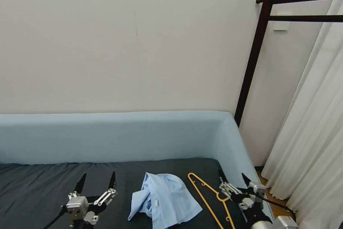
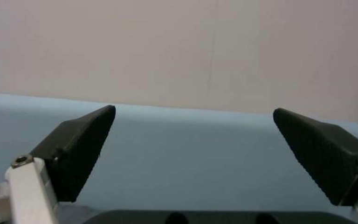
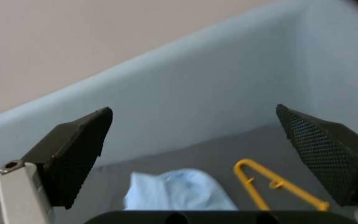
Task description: Pick up the clothes from the sofa and hang them on the clothes hanger.
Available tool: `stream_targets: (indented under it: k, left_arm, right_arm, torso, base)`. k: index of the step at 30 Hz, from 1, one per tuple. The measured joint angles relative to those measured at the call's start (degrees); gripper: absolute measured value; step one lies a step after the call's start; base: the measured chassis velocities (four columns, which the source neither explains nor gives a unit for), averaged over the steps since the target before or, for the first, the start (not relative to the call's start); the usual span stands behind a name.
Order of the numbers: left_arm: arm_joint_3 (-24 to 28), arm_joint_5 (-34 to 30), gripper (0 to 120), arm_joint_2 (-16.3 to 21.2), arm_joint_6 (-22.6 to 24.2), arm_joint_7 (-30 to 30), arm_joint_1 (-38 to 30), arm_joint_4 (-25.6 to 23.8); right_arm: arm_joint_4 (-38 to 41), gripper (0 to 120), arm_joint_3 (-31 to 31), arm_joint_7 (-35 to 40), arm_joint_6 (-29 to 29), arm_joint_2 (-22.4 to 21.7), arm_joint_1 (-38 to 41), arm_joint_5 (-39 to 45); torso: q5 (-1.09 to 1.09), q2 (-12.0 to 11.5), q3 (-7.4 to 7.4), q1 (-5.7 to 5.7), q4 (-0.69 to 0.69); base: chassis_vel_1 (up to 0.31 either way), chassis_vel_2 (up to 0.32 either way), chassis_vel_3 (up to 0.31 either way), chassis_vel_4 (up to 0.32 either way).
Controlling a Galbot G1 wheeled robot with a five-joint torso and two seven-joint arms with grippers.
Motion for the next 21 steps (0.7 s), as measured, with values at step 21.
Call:
stream_targets:
  k: [21]
  left_arm:
    - [-12.96, -1.08, 100, -0.68, -1.44, -2.37, 0.86, 6.97]
  right_arm:
    - [-37.15, 100, -21.67, -10.63, -17.28, 10.60, 32.55, 10.03]
  torso:
    - [-0.01, 0.00, 0.00, 0.00, 0.00]
  base:
    - [0.000, 0.000, 0.000, 0.000]
